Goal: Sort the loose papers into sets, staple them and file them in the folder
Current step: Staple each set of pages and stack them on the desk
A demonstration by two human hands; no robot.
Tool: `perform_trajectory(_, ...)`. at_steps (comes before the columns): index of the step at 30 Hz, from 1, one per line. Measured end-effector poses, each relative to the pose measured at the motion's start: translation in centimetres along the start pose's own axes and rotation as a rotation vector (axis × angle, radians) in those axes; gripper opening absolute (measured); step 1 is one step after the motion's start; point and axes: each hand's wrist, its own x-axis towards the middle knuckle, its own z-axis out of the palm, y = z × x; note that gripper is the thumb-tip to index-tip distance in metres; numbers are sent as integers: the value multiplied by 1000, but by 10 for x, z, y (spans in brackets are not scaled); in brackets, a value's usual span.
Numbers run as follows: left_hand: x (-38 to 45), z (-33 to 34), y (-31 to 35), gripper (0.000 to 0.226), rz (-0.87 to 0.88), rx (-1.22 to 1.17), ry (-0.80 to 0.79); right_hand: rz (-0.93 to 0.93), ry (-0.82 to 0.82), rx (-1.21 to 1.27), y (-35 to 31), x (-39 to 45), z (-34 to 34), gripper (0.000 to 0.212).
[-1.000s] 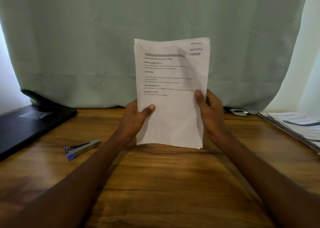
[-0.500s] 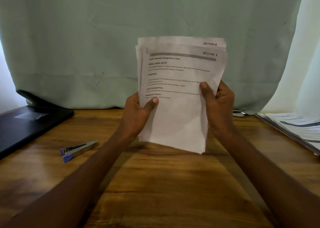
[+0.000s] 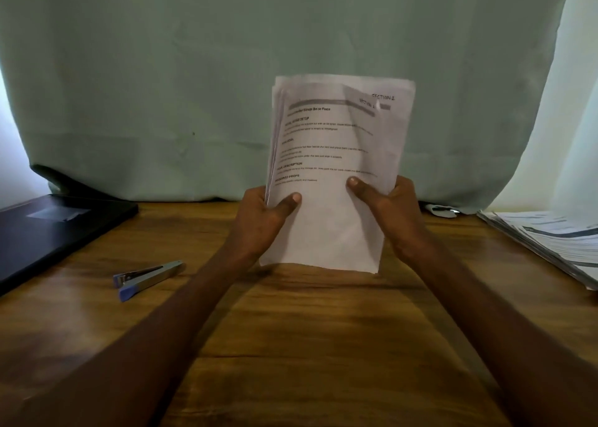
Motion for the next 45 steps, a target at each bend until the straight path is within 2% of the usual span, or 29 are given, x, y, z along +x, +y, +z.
perform_trajectory(2, -1, 0, -2, 15, 7, -2, 28, -5, 42, -8, 2, -1, 1, 31)
perform_trajectory(4, 2, 0, -4, 12, 32, -21, 39, -30, 80, -12, 4, 3, 1, 28)
perform_trajectory(6, 3, 1, -10, 18, -34, 11, 22, 1, 37, -55, 7, 4, 1, 17)
perform_trajectory(12, 3, -3, -25, 29, -150, 95, 1, 97, -3, -65, 22, 7, -4, 18)
perform_trajectory(15, -1, -4, -33, 32, -285, 105, -51, 292, -26, 10, 33, 7, -6, 26)
perform_trajectory(18, -2, -5, -38, 12, -332, 148, -90, 474, -46, 91, 43, 5, -11, 34)
perform_trajectory(24, 1, -14, -32, 26, -459, 44, -193, 753, -232, 90, 51, 3, -25, 50)
perform_trajectory(27, 4, -18, -36, 28, -515, -14, -86, 800, -377, 8, 53, -1, -25, 59)
perform_trajectory(29, 4, -20, -40, 29, -525, 38, -37, 794, -407, 9, 53, -1, -21, 55)
perform_trajectory(31, 4, -19, -43, 31, -511, 118, -38, 785, -365, 33, 55, -1, -16, 44)
perform_trajectory(35, 4, -18, -43, 31, -489, 154, -76, 750, -150, -21, 57, 4, -13, 33)
perform_trajectory(41, 7, -26, -45, 35, -505, 165, -183, 741, -76, -41, 63, 2, -9, 25)
perform_trajectory(45, 6, -29, -46, 26, -536, 57, -245, 715, -6, 20, 64, 2, -6, 21)
